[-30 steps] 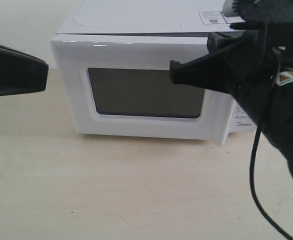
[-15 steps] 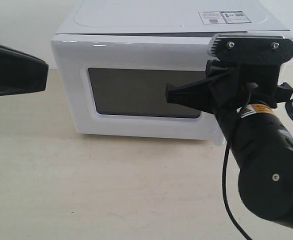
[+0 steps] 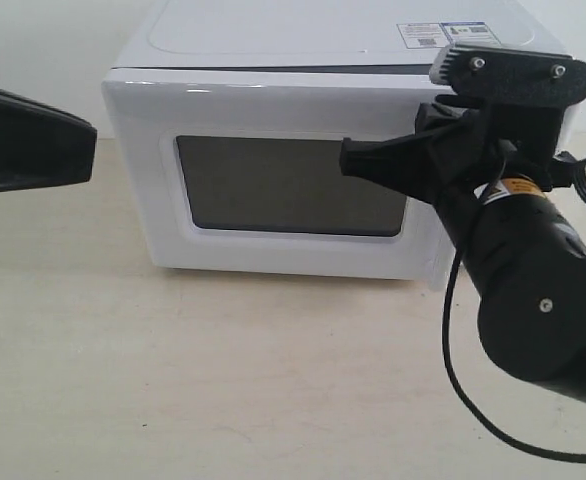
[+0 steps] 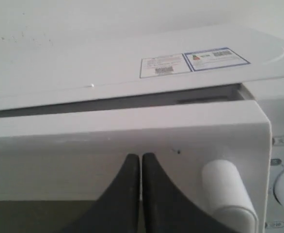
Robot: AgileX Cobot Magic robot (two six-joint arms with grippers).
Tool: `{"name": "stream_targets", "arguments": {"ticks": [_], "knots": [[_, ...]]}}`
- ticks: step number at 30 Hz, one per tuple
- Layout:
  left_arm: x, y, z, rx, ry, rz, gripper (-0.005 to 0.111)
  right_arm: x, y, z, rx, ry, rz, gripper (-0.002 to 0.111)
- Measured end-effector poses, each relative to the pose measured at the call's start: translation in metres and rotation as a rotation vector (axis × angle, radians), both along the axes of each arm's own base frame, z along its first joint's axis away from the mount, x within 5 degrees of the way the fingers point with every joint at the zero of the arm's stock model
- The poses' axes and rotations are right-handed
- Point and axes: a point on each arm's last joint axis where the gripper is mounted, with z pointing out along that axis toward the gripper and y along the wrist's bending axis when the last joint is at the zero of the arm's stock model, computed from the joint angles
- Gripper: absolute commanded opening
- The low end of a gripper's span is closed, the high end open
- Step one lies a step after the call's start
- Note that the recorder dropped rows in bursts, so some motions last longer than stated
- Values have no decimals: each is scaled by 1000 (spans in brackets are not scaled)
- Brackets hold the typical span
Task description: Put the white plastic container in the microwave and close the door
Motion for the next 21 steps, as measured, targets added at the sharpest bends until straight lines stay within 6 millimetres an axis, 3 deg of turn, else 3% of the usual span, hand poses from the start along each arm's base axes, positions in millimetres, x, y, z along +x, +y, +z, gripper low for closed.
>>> {"name": "stream_targets", "arguments": {"ticks": [5,21], "knots": [[0,0,0,0,0,0,4,10,5,12,2,-19,6,0],[1,0,1,-7,-6,8,4,25,-8,10,-17,21,5,0]]}}
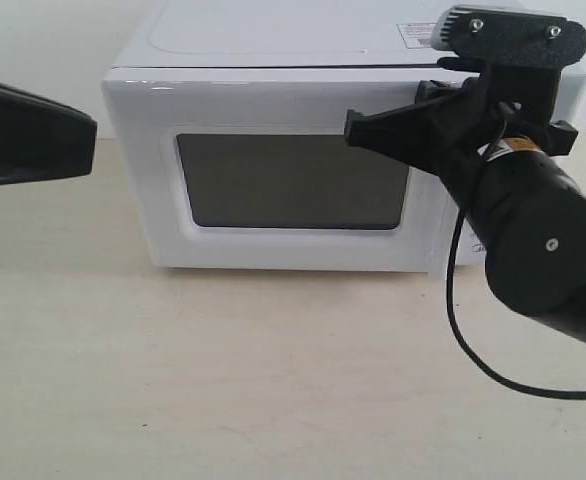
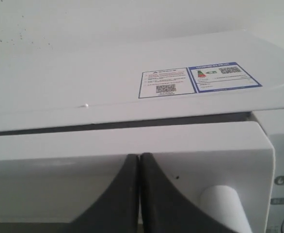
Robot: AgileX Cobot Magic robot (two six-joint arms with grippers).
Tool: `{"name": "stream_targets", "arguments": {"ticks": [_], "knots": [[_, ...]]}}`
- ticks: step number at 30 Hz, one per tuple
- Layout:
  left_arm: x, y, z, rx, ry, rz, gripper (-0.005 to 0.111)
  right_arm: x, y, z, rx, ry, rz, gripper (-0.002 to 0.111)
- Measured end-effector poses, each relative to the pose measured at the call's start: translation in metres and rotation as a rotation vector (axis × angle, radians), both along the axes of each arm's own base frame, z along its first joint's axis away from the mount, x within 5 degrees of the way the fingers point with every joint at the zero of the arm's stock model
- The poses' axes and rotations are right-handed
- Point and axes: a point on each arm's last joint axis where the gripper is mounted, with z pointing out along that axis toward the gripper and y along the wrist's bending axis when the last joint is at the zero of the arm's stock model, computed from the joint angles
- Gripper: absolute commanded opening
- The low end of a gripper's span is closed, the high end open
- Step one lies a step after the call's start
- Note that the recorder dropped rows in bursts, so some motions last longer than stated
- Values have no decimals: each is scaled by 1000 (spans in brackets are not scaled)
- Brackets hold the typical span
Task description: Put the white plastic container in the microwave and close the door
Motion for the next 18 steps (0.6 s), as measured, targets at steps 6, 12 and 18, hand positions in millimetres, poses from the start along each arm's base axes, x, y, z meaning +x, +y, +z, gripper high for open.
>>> {"name": "stream_targets", "arguments": {"ticks": [6,12,18], "knots": [[0,0,0,0,0,0,4,6,-5,1,24,3,-4,0],[0,0,0,-1,-1,1,4,11,-7,4,55,11,-28,0],[0,0,0,-3,0,1,4,12,-4,8,72,31,-9,0]]}}
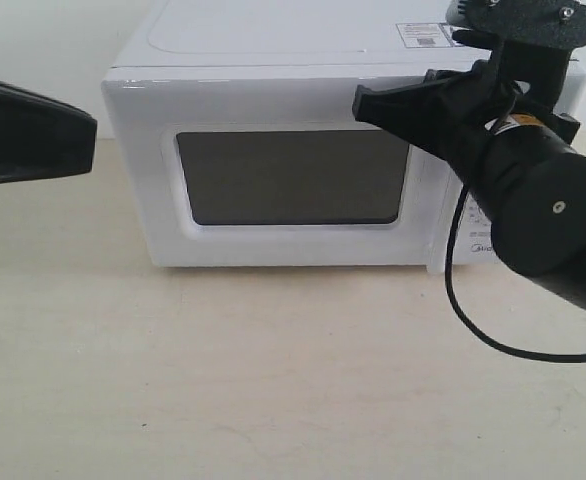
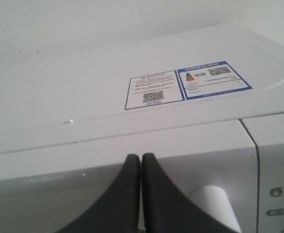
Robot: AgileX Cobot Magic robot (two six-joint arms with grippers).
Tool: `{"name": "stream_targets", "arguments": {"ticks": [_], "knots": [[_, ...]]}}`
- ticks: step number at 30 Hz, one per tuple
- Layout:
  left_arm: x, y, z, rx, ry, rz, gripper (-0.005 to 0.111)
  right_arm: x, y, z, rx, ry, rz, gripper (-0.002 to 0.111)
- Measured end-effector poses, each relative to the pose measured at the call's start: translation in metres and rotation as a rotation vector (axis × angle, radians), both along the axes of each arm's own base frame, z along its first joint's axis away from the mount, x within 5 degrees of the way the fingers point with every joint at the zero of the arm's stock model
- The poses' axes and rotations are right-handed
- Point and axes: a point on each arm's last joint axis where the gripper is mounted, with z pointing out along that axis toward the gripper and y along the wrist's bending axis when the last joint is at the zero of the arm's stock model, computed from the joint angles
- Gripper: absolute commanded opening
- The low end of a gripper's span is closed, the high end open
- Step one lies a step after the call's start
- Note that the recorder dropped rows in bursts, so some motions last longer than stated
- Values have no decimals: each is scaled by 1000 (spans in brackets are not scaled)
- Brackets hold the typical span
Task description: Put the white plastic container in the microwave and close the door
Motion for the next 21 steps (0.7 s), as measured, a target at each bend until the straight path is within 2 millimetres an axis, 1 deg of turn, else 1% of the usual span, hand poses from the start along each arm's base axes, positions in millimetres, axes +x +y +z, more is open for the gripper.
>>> {"name": "stream_targets", "arguments": {"ticks": [5,8,11,15,18,21], "knots": [[0,0,0,0,0,0,4,-4,5,3,-29,10,41,0],[0,0,0,0,0,0,4,-16,12,7,-68,-4,88,0],[0,0,0,0,0,0,4,-32,15,17,-86,-27,122,0],[0,0,0,0,0,0,4,-57,10,35,-126,-53,144,0],[0,0,0,0,0,0,4,-77,2,49,-138,-75,164,0],[-1,0,-1,5,6,-7,4,-99,-11,66,-118,-113,189,0]]}}
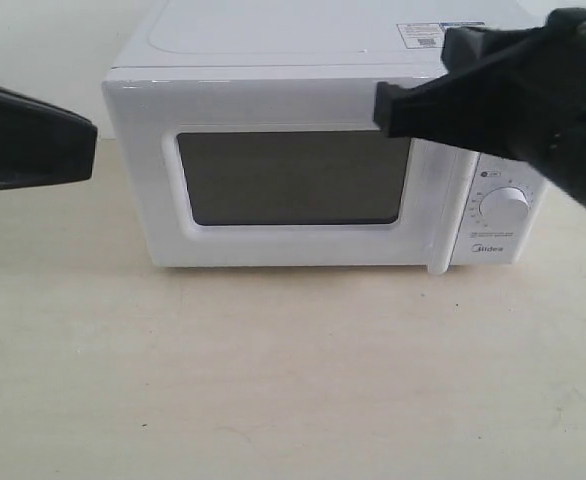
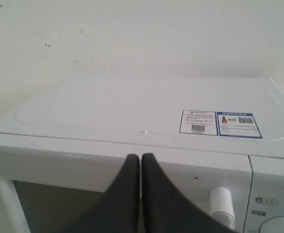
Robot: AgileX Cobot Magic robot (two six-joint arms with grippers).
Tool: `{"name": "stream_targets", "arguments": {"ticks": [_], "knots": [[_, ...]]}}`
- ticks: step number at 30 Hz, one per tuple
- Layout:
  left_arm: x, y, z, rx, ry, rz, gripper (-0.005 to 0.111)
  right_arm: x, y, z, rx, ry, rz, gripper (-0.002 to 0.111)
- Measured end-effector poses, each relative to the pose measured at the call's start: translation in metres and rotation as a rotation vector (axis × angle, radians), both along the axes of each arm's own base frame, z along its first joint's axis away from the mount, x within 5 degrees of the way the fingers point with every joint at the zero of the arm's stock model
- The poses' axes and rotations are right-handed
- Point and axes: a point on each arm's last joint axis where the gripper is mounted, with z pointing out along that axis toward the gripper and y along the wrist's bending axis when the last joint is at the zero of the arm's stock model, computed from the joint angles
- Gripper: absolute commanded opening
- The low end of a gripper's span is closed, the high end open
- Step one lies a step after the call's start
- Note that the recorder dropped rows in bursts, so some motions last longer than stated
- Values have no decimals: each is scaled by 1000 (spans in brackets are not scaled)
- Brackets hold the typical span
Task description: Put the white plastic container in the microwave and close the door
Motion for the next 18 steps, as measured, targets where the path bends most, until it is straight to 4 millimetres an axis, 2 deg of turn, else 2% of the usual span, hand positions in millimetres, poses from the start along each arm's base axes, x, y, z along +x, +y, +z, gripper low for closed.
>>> {"name": "stream_targets", "arguments": {"ticks": [4,7,18], "knots": [[-1,0,-1,5,7,-8,4,-25,-23,16,22,-14,15,0],[-1,0,-1,5,7,-8,4,-41,-42,21,50,4,21,0],[-1,0,-1,5,7,-8,4,-85,-120,22,247,64,13,0]]}}
